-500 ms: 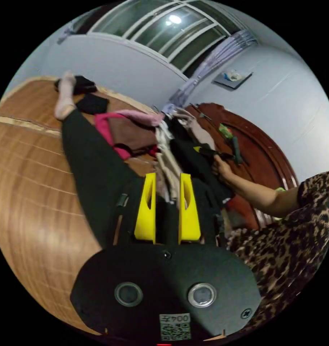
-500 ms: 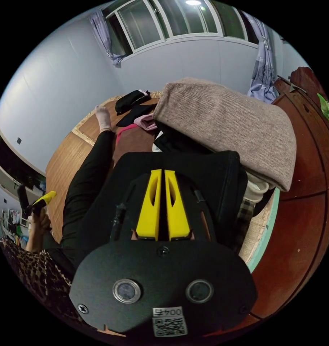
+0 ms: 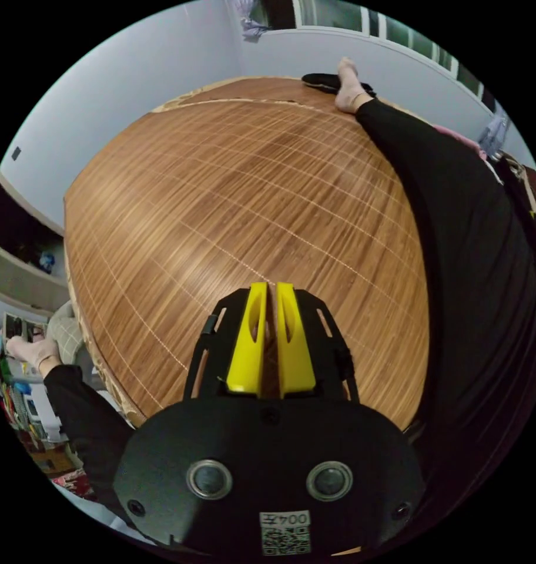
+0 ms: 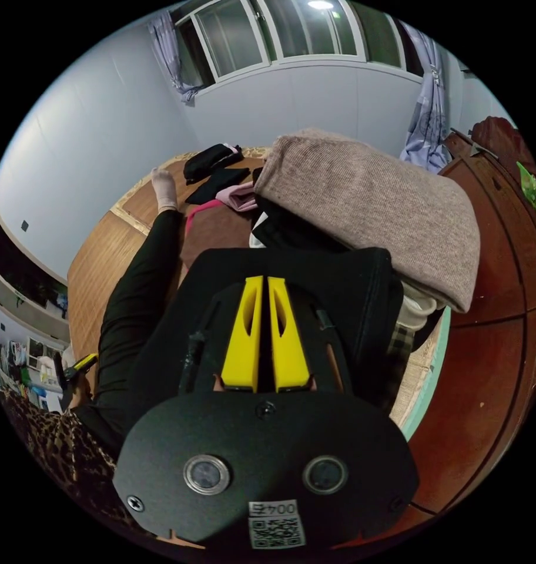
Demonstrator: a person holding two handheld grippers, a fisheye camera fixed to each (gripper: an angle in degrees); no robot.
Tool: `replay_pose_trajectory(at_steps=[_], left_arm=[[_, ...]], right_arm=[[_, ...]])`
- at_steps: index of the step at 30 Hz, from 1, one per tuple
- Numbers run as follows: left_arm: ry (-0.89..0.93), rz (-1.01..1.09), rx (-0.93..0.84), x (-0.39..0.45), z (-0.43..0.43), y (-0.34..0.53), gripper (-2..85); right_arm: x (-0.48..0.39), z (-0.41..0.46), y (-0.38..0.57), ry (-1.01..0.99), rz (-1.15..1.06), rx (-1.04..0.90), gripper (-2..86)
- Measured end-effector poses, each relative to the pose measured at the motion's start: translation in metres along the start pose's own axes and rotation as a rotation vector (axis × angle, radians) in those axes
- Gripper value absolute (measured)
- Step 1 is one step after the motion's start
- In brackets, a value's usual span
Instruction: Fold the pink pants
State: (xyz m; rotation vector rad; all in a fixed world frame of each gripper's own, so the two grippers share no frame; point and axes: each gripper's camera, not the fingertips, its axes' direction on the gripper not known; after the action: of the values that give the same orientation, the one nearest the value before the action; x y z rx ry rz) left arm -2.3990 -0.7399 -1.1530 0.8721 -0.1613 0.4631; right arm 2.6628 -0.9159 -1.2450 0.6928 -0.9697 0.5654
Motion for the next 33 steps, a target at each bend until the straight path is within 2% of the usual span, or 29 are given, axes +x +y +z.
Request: replay_pose_trajectory(at_steps=[5, 8, 11, 14, 17, 20, 23, 25, 28, 33], left_arm=[[-0.082, 0.059, 0.027, 0.015, -0.024, 0.015, 0.3], [-0.085, 0.048, 0.04, 0.012, -0.04, 0.024, 0.2], [-0.039, 0.006, 0.05, 0.0, -0.056, 0.032, 0.2], [0.021, -0.048, 0.064, -0.016, -0.072, 0.04, 0.2], [0.065, -0.084, 0.082, -0.029, -0.088, 0.048, 0.2], [0.08, -0.095, 0.089, -0.038, -0.105, 0.052, 0.2], [0.094, -0.106, 0.092, -0.045, -0.121, 0.054, 0.3], [0.101, -0.111, 0.094, -0.049, -0.13, 0.055, 0.3], [0.104, -0.114, 0.096, -0.054, -0.147, 0.056, 0.3], [0.114, -0.119, 0.099, -0.062, -0.176, 0.057, 0.5]], right_arm=[[-0.012, -0.004, -0.029, -0.095, 0.057, -0.028, 4.9], [-0.05, -0.02, -0.054, -0.102, -0.014, 0.112, 6.4], [-0.092, -0.001, -0.099, -0.125, -0.112, 0.163, 12.9], [-0.115, 0.051, -0.156, -0.173, -0.098, 0.091, 17.6], [-0.126, 0.105, -0.207, -0.12, -0.024, -0.006, 18.2], [-0.131, 0.147, -0.252, -0.113, 0.073, -0.079, 16.1], [-0.141, 0.182, -0.286, -0.173, 0.096, -0.138, 7.9], [-0.152, 0.194, -0.304, -0.158, 0.103, -0.179, 5.7], [-0.183, 0.177, -0.331, -0.185, 0.071, -0.055, 4.6], [-0.284, 0.1, -0.372, -0.403, -0.143, 0.198, 3.9]])
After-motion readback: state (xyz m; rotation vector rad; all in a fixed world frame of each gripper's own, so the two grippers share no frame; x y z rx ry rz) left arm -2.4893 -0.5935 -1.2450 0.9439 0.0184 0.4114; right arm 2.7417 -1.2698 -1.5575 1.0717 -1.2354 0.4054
